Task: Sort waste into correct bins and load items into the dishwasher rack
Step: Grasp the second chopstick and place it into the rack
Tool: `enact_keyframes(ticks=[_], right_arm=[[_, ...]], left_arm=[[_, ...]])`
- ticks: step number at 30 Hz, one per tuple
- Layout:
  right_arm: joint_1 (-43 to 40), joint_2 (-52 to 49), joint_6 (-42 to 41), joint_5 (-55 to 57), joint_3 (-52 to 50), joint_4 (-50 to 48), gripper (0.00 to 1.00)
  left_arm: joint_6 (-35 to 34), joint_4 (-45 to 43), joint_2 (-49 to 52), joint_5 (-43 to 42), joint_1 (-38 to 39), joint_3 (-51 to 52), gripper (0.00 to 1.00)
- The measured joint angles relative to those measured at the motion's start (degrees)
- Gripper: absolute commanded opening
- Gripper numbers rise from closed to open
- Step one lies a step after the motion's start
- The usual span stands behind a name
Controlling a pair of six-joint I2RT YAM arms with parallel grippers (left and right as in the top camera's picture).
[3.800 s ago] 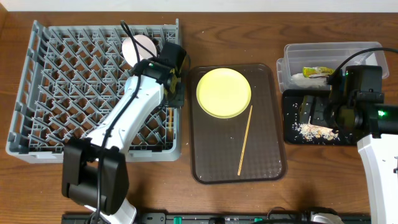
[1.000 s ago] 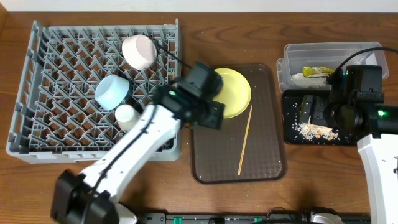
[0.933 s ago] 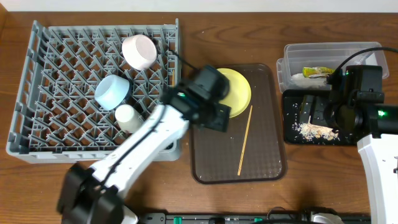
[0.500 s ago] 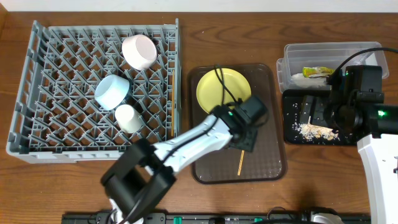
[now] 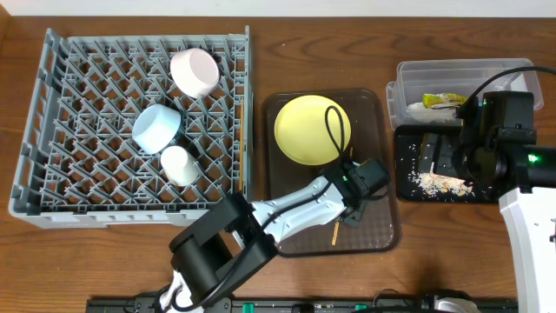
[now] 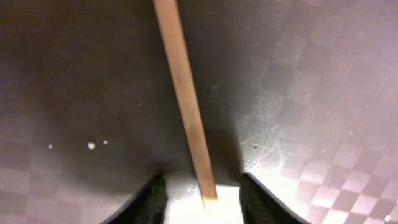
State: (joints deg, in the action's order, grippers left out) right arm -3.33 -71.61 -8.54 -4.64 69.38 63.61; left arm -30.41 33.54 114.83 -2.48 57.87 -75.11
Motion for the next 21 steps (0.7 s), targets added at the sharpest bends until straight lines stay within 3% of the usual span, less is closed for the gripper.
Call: enact_keyframes(ticks=[3,14,21], right_arm=[[0.0,0.0,0.0,0.0,0.0,0.0,0.95],[0.0,0.0,0.0,0.44,0.0,0.2,0.94],[0.0,0.0,0.0,0.63,0.0,0.31,0.95]], left_arm=[[0.24,0.04,0.09,-0.09,0.39,0.0,0.07],[8.83,3.72,-1.68,0.35,0.31,-0.11,0.06],[11.45,6.01,-16.37,6.08,-7.3,-0.04,0.06]])
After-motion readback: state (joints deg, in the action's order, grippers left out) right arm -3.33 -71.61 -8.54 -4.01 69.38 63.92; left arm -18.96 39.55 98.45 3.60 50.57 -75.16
